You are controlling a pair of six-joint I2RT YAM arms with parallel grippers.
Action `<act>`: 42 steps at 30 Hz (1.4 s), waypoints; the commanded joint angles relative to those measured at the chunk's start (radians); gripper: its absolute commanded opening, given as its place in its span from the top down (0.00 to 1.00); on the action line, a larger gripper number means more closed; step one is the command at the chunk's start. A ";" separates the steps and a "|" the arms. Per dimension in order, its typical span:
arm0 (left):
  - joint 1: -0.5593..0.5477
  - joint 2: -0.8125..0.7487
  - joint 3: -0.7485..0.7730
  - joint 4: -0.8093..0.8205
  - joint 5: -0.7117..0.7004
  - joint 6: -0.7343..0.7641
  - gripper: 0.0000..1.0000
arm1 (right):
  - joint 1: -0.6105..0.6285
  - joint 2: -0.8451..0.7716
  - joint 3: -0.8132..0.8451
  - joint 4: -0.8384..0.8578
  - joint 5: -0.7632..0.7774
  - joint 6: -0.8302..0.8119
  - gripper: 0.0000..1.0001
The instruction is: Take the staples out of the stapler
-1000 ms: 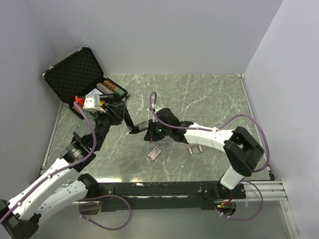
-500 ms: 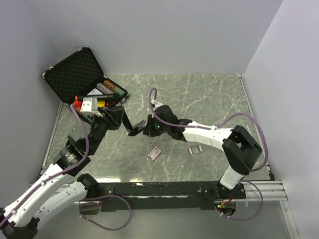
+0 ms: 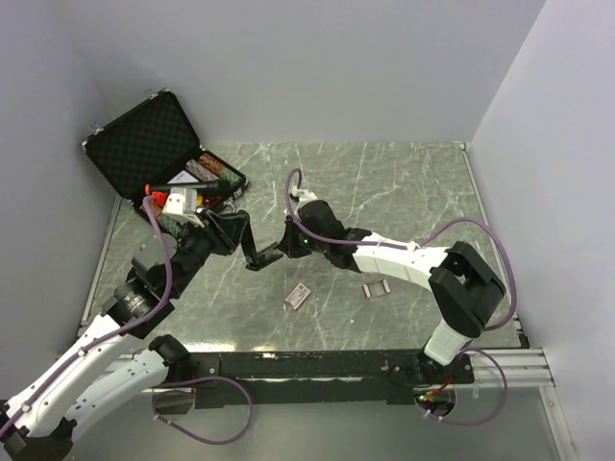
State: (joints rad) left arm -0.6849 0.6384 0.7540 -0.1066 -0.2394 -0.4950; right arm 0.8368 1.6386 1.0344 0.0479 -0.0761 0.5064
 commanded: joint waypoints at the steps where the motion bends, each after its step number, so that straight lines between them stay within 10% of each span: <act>1: -0.004 0.000 0.073 0.081 0.074 -0.048 0.99 | -0.005 -0.040 0.065 0.075 0.018 -0.029 1.00; 14: -0.004 -0.008 0.116 0.065 0.002 0.012 0.99 | -0.007 -0.201 -0.081 -0.076 0.020 0.029 1.00; 42: -0.004 -0.031 0.100 0.191 -0.110 -0.152 0.99 | 0.048 -0.100 -0.235 0.402 -0.119 0.561 1.00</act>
State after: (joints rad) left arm -0.6868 0.6365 0.8196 -0.0456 -0.3393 -0.5968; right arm 0.8764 1.5463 0.7650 0.3458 -0.2531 1.0134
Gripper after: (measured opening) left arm 0.361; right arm 0.007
